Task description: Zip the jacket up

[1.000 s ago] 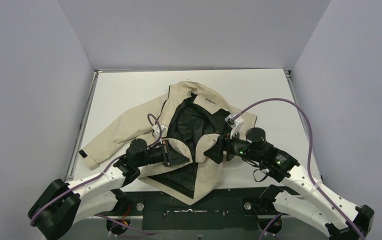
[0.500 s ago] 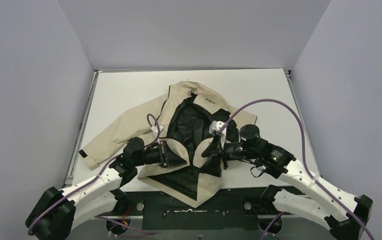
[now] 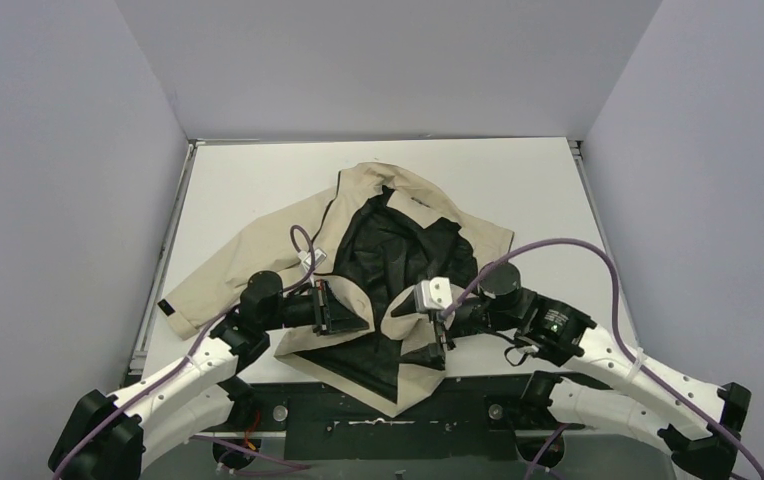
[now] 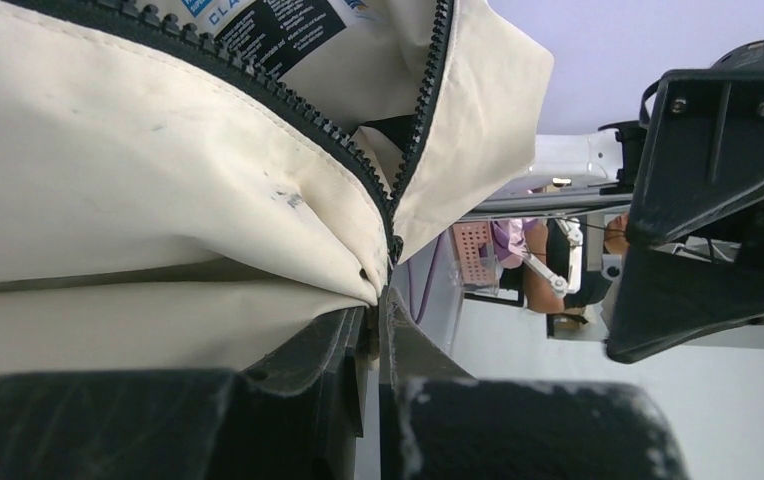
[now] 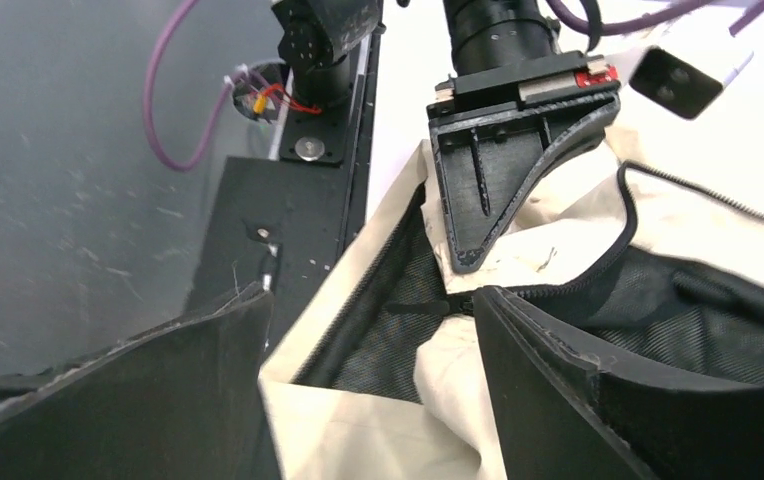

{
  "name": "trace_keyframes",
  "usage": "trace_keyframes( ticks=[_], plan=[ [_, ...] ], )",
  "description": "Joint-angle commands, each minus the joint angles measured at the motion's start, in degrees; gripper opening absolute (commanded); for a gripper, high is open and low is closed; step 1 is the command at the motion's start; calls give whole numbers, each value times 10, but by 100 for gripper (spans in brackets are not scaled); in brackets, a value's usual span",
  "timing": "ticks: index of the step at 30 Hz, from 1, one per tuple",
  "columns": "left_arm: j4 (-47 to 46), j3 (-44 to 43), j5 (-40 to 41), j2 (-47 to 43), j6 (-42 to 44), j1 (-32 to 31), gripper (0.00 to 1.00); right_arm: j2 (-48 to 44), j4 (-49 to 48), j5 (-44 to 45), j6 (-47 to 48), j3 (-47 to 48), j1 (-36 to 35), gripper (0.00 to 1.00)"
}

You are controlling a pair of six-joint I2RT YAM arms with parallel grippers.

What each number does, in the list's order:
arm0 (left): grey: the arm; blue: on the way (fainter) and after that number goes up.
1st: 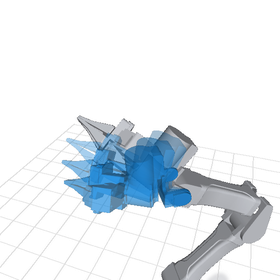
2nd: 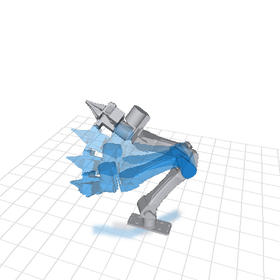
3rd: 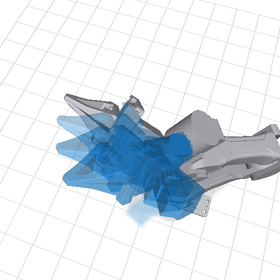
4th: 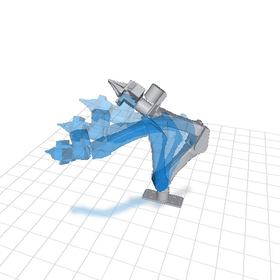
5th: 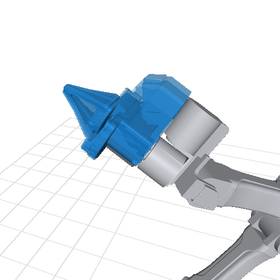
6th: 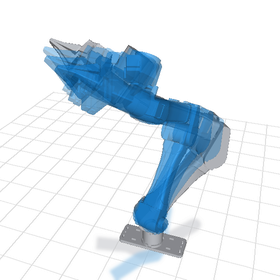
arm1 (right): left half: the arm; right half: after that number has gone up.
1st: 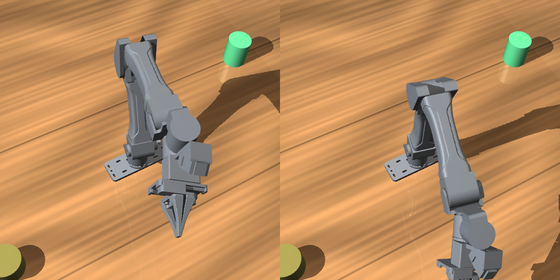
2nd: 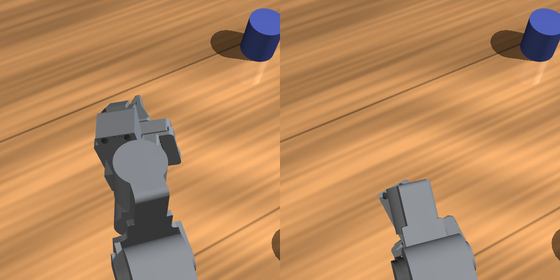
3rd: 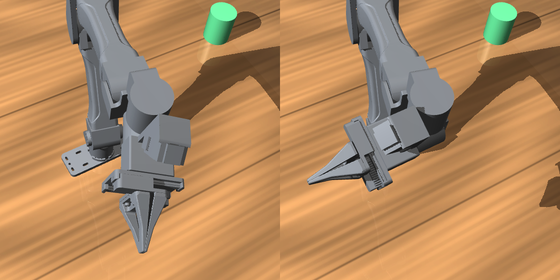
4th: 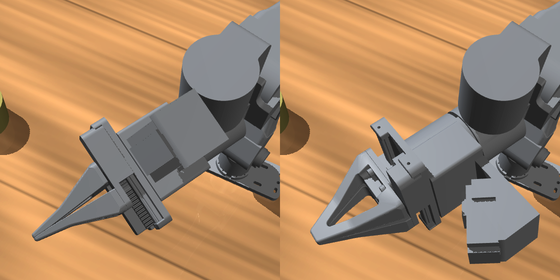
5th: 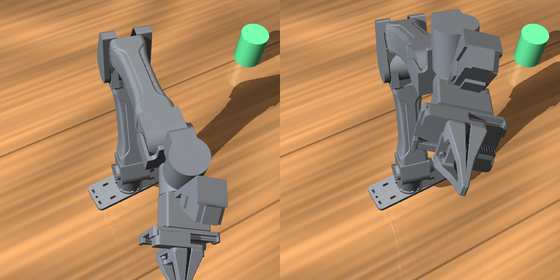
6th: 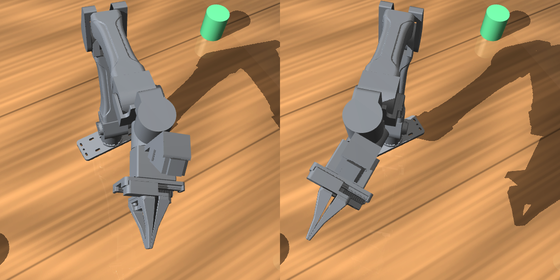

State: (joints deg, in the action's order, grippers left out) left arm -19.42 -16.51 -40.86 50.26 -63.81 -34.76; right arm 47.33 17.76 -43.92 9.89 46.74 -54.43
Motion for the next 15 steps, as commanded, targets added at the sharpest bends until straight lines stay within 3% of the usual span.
trace_keyframes(
  ticks=[1,5,15],
  plan=[
    [9,-35,-38,-7,10,7,0,-25,-75,65,157,-41,-48,76],
    [15,-37,-59,-7,7,11,0,-15,-97,162,227,-65,-120,77],
    [28,-42,-106,1,1,16,0,19,-171,545,375,-136,-323,78]
  ],
)
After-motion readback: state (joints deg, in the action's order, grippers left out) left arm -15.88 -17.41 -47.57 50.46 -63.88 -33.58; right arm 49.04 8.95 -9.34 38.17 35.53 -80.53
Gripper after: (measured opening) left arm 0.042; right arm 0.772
